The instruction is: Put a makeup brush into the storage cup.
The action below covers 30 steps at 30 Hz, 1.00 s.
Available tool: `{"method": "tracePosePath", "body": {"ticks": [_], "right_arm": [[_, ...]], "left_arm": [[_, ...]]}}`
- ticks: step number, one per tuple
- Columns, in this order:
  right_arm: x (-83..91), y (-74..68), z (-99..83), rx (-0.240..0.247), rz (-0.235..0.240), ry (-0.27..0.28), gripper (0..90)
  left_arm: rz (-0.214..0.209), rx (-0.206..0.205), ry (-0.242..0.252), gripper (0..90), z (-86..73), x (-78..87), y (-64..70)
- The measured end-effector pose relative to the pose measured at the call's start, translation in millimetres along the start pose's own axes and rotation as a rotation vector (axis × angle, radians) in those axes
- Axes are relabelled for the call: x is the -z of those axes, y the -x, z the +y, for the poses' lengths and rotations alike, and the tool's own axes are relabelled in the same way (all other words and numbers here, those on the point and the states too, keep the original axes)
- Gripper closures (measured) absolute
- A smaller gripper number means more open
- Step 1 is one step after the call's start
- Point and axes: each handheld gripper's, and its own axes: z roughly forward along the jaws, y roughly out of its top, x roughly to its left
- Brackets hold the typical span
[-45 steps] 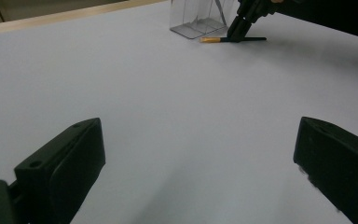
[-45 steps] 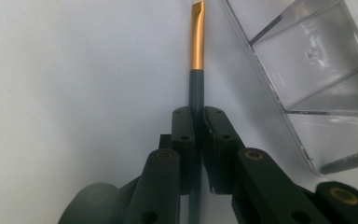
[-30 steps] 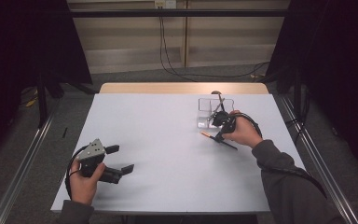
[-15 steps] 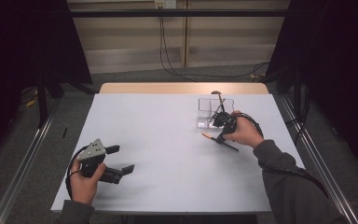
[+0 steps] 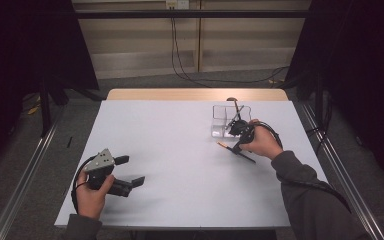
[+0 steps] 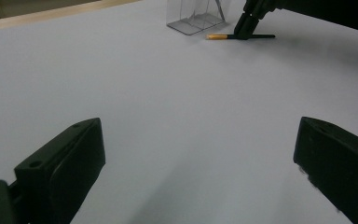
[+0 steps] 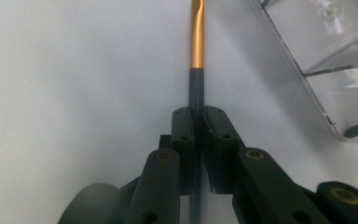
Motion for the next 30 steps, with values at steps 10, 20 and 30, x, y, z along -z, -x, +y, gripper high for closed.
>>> {"method": "tracePosePath", "body": {"ticks": [10, 20, 30], "right_arm": [[0.8, -1.8, -0.9, -0.031, -0.014, 0.004, 84.0], [3.7, -1.9, -6.4, -0.029, -0.019, 0.046, 84.0], [15.7, -0.7, -11.4, -0.053, 0.000, 0.147, 84.0]], "left_arm": [[0.008, -0.002, -0.001, 1.8, 0.5, 1.4, 0.4], [0.007, 0.001, 0.003, 1.8, 0.6, 2.6, 0.4], [0.010, -0.005, -0.004, 1.8, 0.9, 1.6, 0.6]]}}
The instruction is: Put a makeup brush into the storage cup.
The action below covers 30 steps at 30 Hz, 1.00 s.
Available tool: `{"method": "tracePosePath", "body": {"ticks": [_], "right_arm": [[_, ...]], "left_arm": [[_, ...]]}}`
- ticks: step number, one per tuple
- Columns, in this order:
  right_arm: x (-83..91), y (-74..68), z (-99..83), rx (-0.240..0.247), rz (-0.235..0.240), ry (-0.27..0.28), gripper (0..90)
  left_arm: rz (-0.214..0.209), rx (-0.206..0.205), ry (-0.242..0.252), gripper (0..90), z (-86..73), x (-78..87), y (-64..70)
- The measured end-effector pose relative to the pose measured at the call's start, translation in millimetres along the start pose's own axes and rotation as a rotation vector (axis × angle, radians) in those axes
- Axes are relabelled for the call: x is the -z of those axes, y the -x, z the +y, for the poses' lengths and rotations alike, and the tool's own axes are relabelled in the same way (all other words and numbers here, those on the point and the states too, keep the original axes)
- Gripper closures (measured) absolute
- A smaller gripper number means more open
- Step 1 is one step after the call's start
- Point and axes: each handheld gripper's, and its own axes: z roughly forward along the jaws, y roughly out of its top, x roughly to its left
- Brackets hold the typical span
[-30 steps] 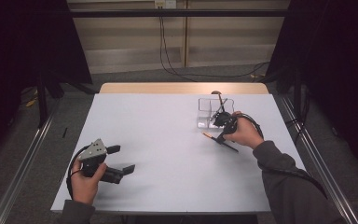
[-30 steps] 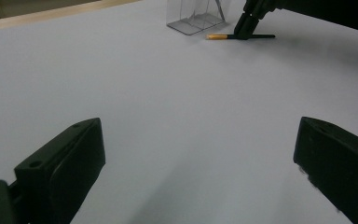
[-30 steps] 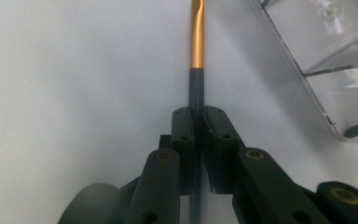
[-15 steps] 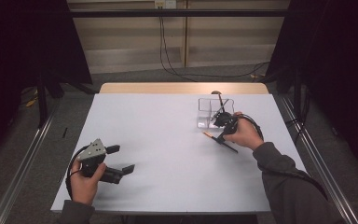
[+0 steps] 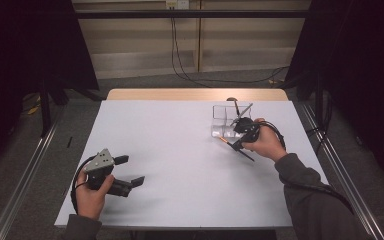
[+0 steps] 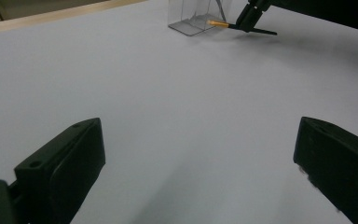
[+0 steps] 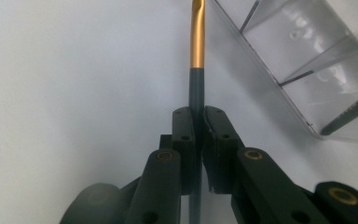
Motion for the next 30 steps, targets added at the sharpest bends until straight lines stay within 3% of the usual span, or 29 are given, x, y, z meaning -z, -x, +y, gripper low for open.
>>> {"method": "tracePosePath", "body": {"ticks": [14, 19, 30], "right_arm": [[16.0, 1.1, -8.0, -0.039, 0.016, 0.179, 84.1], [18.6, 1.5, -10.9, -0.032, 0.021, 0.253, 84.1], [24.2, -1.9, -11.4, -0.029, 0.014, 0.331, 84.1]], "left_arm": [[-0.003, 0.001, 0.001, 1.9, -0.1, -1.2, 0.3], [0.005, 0.001, -0.003, 2.0, -0.2, -1.1, 0.3], [-0.001, 0.005, -0.001, 2.1, -0.6, -1.7, 0.1]]}}
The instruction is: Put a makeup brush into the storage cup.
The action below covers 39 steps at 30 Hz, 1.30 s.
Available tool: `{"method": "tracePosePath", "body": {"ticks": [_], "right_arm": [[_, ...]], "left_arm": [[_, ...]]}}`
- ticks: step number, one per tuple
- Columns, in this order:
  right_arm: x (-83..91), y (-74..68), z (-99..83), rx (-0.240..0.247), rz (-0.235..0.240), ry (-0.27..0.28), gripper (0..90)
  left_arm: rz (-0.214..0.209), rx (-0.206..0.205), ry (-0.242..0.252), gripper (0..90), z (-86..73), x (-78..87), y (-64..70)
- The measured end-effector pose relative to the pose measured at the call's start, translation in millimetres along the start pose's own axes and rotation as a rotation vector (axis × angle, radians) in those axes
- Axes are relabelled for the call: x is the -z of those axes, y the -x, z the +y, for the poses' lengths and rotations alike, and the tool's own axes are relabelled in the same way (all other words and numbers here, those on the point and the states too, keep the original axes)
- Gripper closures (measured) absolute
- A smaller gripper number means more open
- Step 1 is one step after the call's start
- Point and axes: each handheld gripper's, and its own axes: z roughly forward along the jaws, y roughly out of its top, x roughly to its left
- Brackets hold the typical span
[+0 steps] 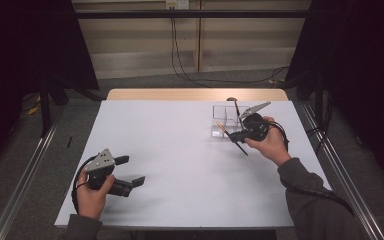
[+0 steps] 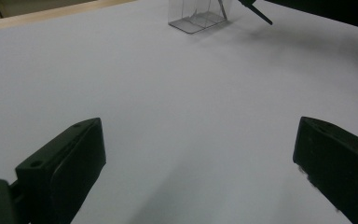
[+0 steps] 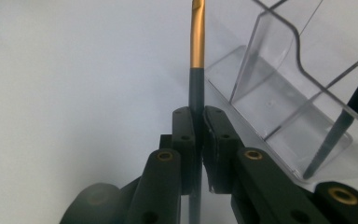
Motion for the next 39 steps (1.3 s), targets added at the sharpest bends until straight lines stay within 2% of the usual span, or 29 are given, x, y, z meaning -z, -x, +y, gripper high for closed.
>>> {"method": "tracePosePath", "body": {"ticks": [2, 14, 17, 28, 39], "right_arm": [[0.3, -0.1, 0.4, 0.004, 0.012, 0.030, 84.1], [4.0, -2.3, 0.7, -0.009, 0.024, 0.109, 84.1], [6.1, -1.3, 0.5, -0.018, 0.035, 0.143, 84.1], [14.0, 0.7, -2.5, -0.072, 0.033, 0.264, 84.2], [19.7, 0.3, -1.2, -0.083, 0.025, 0.355, 84.1]], "left_arm": [[0.002, -0.004, -0.003, 2.1, 0.0, 0.2, -0.5], [-0.002, 0.000, -0.001, 2.1, -0.7, -0.3, -0.9], [0.000, 0.004, 0.002, 2.1, -0.8, -0.5, -0.6], [0.006, -0.002, -0.002, 2.1, -0.5, 0.3, -0.9], [0.009, -0.002, 0.003, 2.1, -0.2, 0.9, -1.2]]}}
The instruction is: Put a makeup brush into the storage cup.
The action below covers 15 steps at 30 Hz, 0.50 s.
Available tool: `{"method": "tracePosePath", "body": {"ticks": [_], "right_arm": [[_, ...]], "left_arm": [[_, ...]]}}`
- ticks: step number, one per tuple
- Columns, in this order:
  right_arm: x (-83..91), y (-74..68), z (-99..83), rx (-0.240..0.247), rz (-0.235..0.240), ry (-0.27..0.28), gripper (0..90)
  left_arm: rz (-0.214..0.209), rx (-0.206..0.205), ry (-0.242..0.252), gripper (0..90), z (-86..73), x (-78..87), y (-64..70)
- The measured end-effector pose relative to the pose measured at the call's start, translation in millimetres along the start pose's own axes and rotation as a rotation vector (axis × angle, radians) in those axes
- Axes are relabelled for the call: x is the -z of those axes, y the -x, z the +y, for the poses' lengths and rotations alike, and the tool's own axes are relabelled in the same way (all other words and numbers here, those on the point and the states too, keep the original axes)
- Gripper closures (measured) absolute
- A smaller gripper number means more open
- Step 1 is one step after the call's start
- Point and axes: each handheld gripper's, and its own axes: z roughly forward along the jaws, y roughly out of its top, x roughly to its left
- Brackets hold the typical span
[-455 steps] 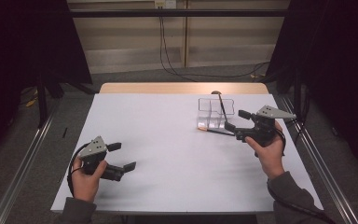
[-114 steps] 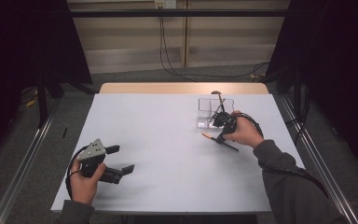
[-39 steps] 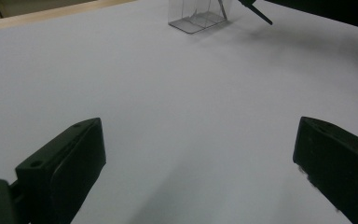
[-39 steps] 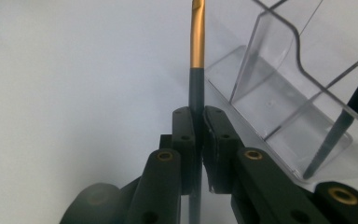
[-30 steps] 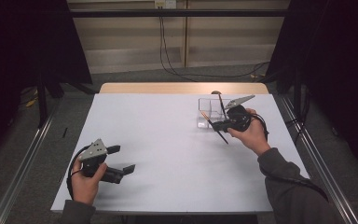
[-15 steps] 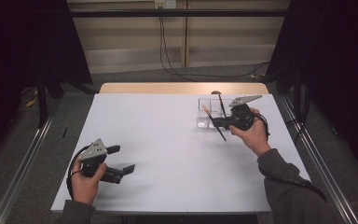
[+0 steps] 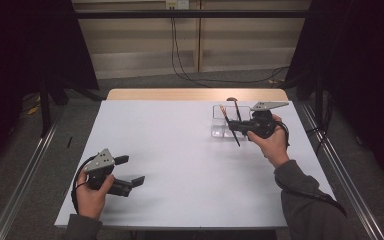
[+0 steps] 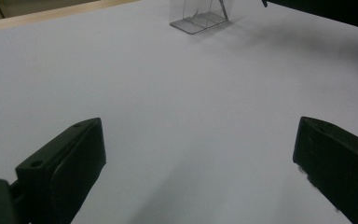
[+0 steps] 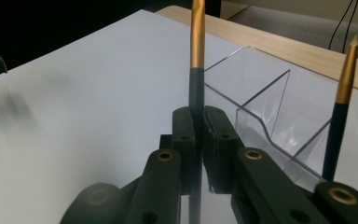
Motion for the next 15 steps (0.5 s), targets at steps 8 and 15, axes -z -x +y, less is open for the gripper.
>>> {"method": "tracePosePath", "body": {"ticks": [8, 15], "right_arm": [[4.7, -0.6, 2.2, -0.006, -0.024, 0.078, 84.1], [8.7, -0.8, 3.7, -0.015, -0.057, 0.148, 84.1]], "left_arm": [[0.004, -0.001, -0.003, 2.1, 0.2, 0.4, 0.1], [-0.002, -0.003, -0.002, 2.1, 0.0, 0.0, 0.3]]}}
